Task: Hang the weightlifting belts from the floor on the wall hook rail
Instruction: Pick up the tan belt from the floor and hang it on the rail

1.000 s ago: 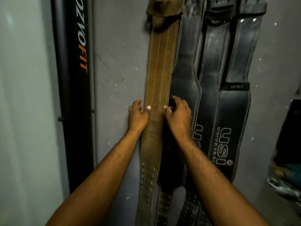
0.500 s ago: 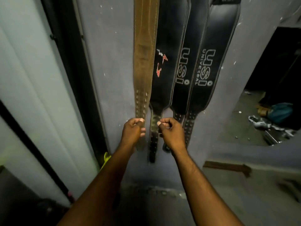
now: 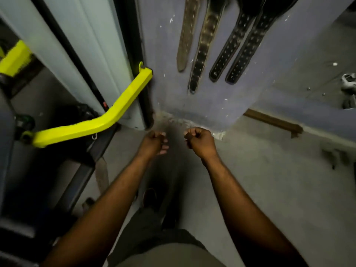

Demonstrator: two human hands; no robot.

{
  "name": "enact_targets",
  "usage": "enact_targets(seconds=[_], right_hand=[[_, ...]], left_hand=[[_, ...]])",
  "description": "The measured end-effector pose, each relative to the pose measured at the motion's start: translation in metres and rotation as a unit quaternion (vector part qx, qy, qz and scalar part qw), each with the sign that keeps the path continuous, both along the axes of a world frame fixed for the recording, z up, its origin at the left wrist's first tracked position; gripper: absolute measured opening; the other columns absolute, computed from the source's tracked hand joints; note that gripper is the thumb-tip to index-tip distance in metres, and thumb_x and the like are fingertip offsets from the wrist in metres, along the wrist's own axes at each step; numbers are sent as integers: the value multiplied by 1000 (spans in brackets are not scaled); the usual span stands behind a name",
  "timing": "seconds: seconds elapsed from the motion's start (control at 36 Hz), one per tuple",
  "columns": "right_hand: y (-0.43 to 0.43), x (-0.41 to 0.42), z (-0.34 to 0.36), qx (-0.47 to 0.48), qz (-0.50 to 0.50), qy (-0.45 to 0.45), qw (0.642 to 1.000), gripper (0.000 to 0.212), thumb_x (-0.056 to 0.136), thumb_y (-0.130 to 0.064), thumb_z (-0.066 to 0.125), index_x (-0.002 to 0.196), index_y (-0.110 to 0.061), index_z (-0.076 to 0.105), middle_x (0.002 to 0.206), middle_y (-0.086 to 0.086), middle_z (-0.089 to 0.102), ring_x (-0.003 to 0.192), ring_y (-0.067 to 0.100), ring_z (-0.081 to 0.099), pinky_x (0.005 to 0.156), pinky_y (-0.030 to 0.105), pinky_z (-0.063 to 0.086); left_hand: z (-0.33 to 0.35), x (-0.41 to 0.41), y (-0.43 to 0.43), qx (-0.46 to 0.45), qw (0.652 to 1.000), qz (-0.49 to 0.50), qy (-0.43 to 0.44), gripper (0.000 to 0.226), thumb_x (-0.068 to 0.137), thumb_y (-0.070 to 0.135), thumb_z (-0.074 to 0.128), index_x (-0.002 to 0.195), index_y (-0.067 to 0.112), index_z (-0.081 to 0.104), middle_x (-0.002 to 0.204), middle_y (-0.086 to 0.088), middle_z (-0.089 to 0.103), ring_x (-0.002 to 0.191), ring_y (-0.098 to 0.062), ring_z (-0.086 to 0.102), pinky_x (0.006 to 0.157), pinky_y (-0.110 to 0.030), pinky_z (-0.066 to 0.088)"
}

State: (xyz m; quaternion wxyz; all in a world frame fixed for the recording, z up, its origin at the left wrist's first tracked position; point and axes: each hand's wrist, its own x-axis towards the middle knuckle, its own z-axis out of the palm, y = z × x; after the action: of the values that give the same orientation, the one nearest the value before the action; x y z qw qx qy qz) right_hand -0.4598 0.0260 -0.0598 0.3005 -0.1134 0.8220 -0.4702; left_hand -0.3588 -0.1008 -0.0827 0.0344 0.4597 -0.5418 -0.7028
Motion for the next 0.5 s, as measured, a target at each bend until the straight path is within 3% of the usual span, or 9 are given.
enact_targets(seconds=[0.14,0.25,0.33,0.39,0.5], right_hand=[[24,39,-35,57,57,-37,996,27,93,-22,71,67,-26,65,62,-6,64,61,8,61,81,39,58],[36,69,-72,93,100,-49,989,26,93,-19,72,70,-24,60,61,-9,58,48,-6,54,64,12,46],[36,92,-131,123,135,-39,982,20,90,-23,75,74,-27,65,72,-9,65,70,5,63,80,25,54],[33,107,-173,134,143,-56,979,5,89,-25,76,92,-25,73,90,-1,74,87,19,71,92,39,57],[14,131,-253,147,202,-52,967,2,94,-18,71,93,-19,69,91,7,70,86,24,68,86,39,55]], left_hand=[[-55,48,11,54,996,-1,-76,16,104,13,44,94,19,55,81,-4,56,66,-18,55,66,-31,49],[-105,87,13,89,989,18,-115,16,103,14,47,90,19,54,81,-4,55,67,-19,55,66,-31,48],[-162,118,11,112,983,41,-140,23,103,13,48,82,20,52,80,-4,55,64,-18,57,62,-29,48],[-204,139,8,116,983,38,-139,23,102,9,48,82,19,55,78,-5,56,57,-15,59,57,-27,49],[-290,175,-2,91,981,15,-170,25,99,2,49,83,21,56,75,-1,62,63,-14,61,58,-26,52]])
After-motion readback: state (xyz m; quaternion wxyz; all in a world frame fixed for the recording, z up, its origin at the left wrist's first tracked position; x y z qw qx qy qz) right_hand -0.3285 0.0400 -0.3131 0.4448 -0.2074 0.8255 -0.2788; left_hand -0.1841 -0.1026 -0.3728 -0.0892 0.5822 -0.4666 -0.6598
